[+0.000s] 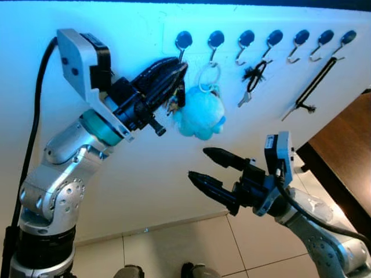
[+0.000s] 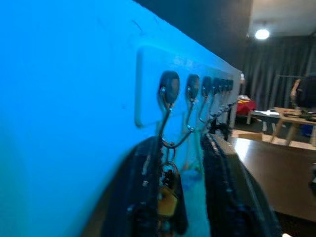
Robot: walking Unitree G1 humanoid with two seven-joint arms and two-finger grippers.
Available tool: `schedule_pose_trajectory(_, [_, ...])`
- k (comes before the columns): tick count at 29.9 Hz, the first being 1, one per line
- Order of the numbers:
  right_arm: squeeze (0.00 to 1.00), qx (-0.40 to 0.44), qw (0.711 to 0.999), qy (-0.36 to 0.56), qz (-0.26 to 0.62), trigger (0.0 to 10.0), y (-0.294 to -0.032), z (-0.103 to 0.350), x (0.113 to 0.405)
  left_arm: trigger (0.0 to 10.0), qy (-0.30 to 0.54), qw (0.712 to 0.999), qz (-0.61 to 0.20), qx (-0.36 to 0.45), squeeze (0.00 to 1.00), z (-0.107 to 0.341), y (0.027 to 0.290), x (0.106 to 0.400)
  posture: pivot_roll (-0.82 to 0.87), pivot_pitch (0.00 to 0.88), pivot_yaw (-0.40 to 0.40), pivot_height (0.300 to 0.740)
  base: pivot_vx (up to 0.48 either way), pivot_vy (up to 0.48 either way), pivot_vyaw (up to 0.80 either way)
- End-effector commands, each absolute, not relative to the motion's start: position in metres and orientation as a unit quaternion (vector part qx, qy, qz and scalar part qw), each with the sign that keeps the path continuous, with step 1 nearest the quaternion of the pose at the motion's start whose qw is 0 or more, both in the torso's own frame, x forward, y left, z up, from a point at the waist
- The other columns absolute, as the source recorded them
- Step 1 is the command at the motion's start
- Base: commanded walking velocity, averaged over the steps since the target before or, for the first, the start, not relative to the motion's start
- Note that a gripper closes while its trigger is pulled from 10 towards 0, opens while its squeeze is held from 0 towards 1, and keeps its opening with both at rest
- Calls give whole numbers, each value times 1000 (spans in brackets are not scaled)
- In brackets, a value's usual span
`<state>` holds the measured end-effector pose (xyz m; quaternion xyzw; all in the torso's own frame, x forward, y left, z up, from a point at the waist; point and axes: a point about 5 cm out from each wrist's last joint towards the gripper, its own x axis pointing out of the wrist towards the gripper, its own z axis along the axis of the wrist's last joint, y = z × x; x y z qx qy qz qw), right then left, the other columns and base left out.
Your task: Hang keys on a hook
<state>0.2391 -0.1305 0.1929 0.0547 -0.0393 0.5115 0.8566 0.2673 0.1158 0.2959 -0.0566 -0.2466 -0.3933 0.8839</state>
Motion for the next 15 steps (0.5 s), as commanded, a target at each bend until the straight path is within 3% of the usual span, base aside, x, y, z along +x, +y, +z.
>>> schedule_pose_trajectory(1, [0,53,858,-34,510,10000,-133,191,239,10000,-225,891,-390,-59,1000,289,118,269,7,94,-11,740,0,0,0])
schedule_pose_trajectory(3, [0,53,858,-34,510,10000,-133,191,239,10000,-224,887,-398,-62,1000,289,118,267,7,94,-11,740,0,0,0])
schedule_pose_trajectory(4, [0,53,858,-34,510,10000,-133,191,238,10000,-223,882,-409,-64,0,289,118,264,7,94,-11,740,0,0,0])
schedule_pose_trajectory(15, [0,54,859,-34,509,10000,-132,191,238,10000,-200,871,-446,-53,0,279,132,246,12,98,-3,740,0,0,0])
